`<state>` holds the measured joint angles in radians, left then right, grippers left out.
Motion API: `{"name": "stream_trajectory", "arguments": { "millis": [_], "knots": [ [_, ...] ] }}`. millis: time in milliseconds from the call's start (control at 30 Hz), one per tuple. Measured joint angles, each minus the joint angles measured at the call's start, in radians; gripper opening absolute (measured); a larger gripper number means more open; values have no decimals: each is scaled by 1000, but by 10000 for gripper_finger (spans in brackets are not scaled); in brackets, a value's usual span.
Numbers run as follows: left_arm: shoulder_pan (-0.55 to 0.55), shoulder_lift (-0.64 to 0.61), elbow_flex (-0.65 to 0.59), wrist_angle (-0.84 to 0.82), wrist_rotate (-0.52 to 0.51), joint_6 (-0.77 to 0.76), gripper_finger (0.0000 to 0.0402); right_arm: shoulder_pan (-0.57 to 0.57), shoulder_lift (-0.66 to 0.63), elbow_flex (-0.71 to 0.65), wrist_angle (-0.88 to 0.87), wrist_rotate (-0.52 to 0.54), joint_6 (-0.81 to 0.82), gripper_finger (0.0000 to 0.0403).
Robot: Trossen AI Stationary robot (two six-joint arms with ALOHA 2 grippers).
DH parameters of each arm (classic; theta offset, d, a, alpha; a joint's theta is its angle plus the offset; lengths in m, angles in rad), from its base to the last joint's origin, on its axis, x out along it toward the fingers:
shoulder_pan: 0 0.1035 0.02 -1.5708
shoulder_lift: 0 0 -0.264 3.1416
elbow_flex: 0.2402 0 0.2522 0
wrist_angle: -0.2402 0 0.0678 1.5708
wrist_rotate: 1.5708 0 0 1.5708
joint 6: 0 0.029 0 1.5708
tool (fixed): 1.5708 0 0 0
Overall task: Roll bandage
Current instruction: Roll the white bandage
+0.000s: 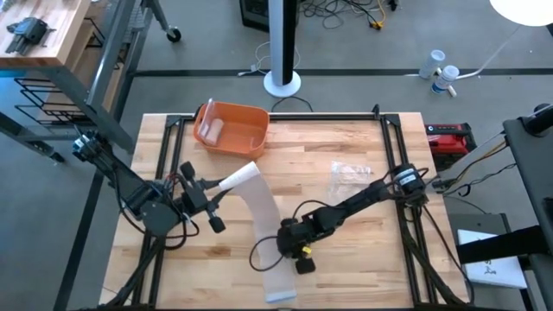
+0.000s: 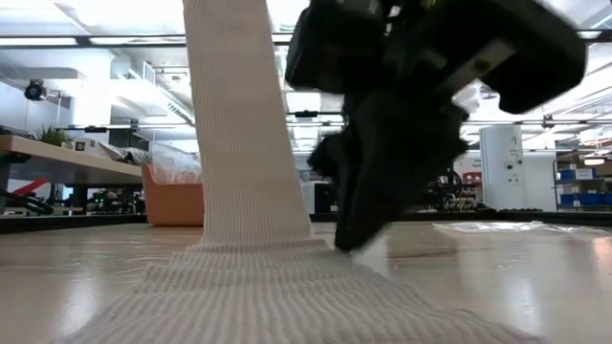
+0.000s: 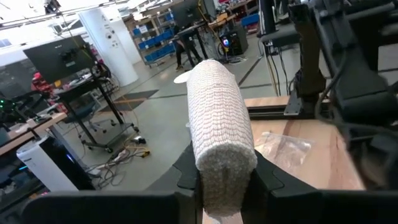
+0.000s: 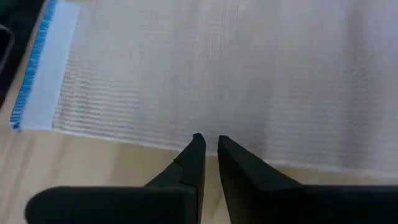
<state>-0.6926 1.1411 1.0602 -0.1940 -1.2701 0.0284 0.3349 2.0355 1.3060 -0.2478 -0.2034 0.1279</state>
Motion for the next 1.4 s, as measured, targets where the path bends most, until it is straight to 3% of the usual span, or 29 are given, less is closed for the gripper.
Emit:
{"name": "stream_trajectory", "arguments": {
  "millis": [167,267,467,600,667,967,1067,1267,1400],
  "knots": [
    [5,-19,7,22,-5,38,51,13,-36,3,37,247,-105,45],
    [13,-29,5,9,-5,41,51,4,-17,-7,77,322,-145,52],
    [66,-30,-21,-28,-5,18,51,0,30,-13,93,323,-147,51],
    [109,-41,-57,-26,-3,14,51,4,39,-11,87,166,-90,42],
    [140,-44,-71,-24,17,-4,51,14,34,-6,84,160,-59,40],
    [297,-43,-120,30,219,-5,52,54,-230,-55,153,482,-131,70],
    [346,-46,-155,91,301,42,53,56,-321,-132,255,498,-157,87],
    [419,-73,-207,196,425,146,53,10,-491,-350,715,500,-264,122],
    [472,-86,-215,212,483,150,53,-56,-584,-405,821,484,-276,144]
  ]
}}
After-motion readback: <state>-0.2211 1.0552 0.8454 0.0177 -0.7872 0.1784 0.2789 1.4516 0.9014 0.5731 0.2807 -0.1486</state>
